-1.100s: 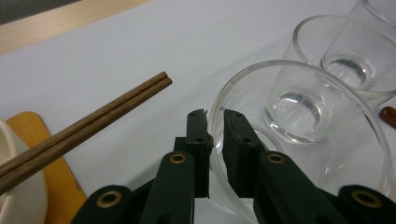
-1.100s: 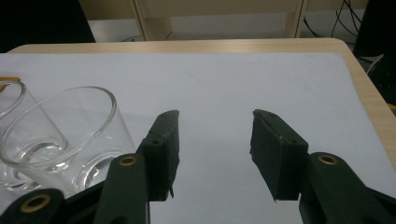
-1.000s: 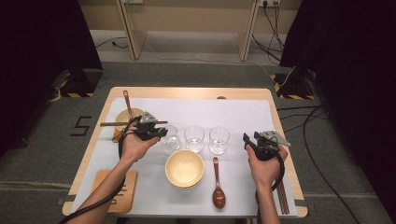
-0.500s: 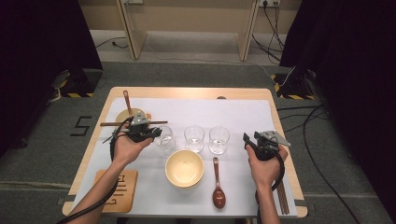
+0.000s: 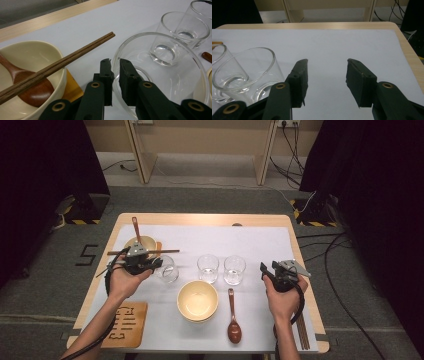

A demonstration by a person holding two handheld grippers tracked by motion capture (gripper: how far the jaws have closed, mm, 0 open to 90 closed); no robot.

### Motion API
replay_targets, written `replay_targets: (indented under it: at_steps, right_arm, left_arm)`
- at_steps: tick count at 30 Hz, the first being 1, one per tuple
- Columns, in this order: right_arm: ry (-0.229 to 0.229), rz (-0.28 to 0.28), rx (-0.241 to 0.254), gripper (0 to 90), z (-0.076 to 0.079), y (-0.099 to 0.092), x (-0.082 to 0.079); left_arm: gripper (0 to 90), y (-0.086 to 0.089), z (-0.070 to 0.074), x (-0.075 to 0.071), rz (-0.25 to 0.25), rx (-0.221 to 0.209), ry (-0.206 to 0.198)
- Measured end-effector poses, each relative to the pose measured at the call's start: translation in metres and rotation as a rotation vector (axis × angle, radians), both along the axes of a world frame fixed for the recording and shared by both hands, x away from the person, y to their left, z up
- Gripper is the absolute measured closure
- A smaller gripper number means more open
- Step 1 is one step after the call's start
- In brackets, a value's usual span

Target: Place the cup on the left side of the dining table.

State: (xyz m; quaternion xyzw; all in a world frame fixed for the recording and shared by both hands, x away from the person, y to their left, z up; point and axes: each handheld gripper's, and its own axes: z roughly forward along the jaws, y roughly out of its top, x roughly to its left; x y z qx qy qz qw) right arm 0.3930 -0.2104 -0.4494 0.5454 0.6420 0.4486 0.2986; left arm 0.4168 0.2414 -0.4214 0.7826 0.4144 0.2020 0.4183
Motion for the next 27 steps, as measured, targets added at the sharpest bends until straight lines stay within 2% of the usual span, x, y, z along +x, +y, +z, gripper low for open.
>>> replay_targets:
  at_steps: [9,19,25,27]
  right_arm:
    - [-0.001,-0.003,0.001,52.6,0.0,0.0,0.0]
    - [-0.001,-0.003,-0.002,52.6,0.0,-0.001,0.0]
    - [0.002,-0.002,-0.003,52.6,-0.001,0.0,0.0]
    - [0.003,-0.001,-0.004,52.6,-0.001,0.001,0.0]
  left_arm:
    - [80.2,0.013,0.0,-0.005,0.011,0.0,-0.001]
    - [80.2,0.038,-0.003,-0.014,0.05,0.002,0.008]
    - [80.2,0.053,-0.009,-0.021,0.066,-0.004,0.028]
    - [80.2,0.057,-0.011,-0.022,0.073,0.006,0.03]
